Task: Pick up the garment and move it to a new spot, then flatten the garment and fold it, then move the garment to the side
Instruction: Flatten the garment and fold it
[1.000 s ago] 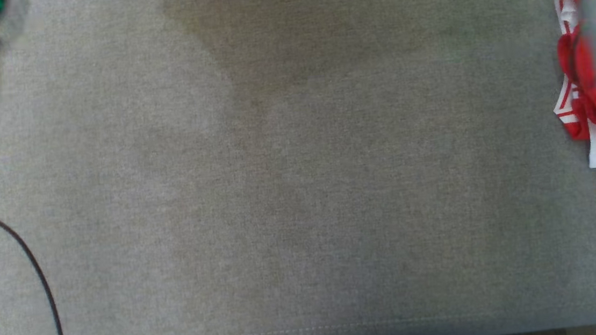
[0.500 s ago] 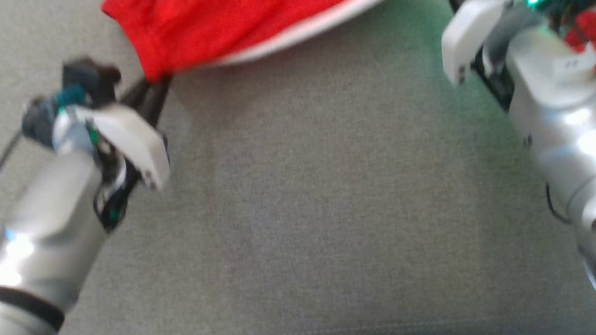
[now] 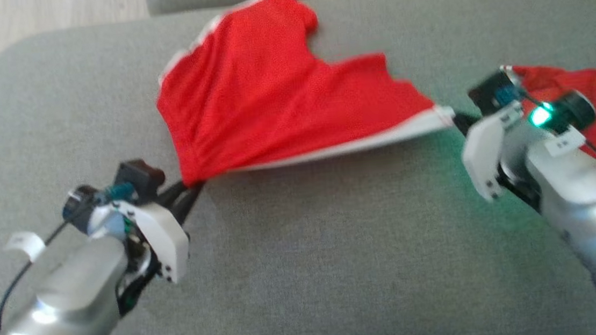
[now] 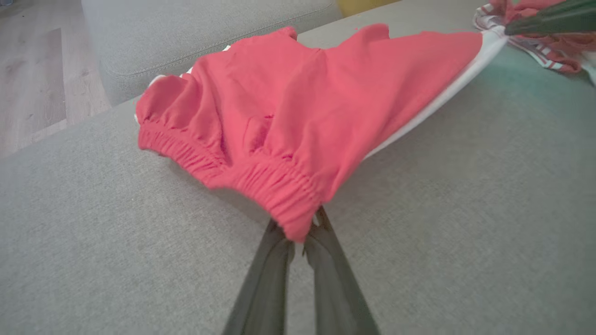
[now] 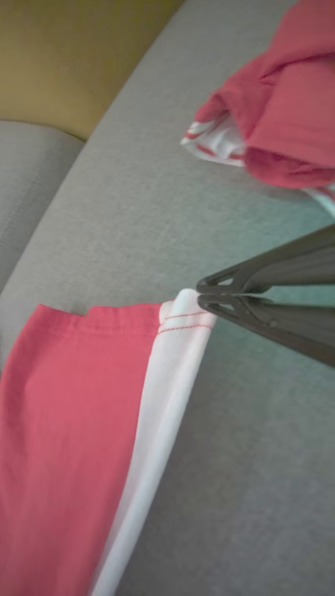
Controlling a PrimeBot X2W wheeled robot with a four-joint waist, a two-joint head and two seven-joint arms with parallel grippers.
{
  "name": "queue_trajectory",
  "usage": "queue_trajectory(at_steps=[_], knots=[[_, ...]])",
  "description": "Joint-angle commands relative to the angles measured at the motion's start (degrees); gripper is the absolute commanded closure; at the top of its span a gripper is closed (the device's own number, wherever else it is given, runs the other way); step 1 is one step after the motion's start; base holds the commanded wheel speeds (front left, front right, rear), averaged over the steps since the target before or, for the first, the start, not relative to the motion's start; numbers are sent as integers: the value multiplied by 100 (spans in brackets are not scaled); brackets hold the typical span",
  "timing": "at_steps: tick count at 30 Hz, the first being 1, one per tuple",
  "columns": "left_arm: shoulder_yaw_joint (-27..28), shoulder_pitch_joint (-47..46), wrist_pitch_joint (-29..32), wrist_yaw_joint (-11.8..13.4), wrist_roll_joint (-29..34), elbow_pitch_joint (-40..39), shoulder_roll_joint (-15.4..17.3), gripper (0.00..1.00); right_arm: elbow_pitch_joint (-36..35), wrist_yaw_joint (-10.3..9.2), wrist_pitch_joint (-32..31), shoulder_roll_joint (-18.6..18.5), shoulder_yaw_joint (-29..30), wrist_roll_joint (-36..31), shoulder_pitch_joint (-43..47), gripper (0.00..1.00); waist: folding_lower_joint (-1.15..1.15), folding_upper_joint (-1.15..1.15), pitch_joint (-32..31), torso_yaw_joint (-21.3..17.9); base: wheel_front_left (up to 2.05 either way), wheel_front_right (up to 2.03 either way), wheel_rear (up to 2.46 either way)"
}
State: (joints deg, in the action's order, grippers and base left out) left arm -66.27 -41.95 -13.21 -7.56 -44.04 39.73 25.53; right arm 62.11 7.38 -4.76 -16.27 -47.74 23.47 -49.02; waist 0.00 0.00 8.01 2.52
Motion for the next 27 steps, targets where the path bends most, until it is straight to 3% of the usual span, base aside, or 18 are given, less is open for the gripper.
queue_trajectory(at_steps=[1,9,17,22,27], knots=[[184,-121,-44,30,-3,-102,254,100,-298,11,-175,-260,-188,270,105,100,0,0,-212,8,0,0,0],[-150,480,200,130,3,-677,298,100,-2608,11,-1549,-2104,-1432,2203,664,100,0,0,-680,-28,0,0,0],[-314,1148,765,244,-360,-1965,612,100,-4151,11,-2588,-3512,-1874,3227,952,100,0,0,-963,-5,0,0,0],[-275,1409,1068,459,-668,-2855,854,100,-4767,11,-2913,-4036,-1802,3479,1011,100,0,0,-985,76,0,0,0],[-60,1271,1163,725,-753,-3430,1030,100,-4949,11,-2803,-4027,-1350,3330,668,100,0,0,-765,278,0,0,0]])
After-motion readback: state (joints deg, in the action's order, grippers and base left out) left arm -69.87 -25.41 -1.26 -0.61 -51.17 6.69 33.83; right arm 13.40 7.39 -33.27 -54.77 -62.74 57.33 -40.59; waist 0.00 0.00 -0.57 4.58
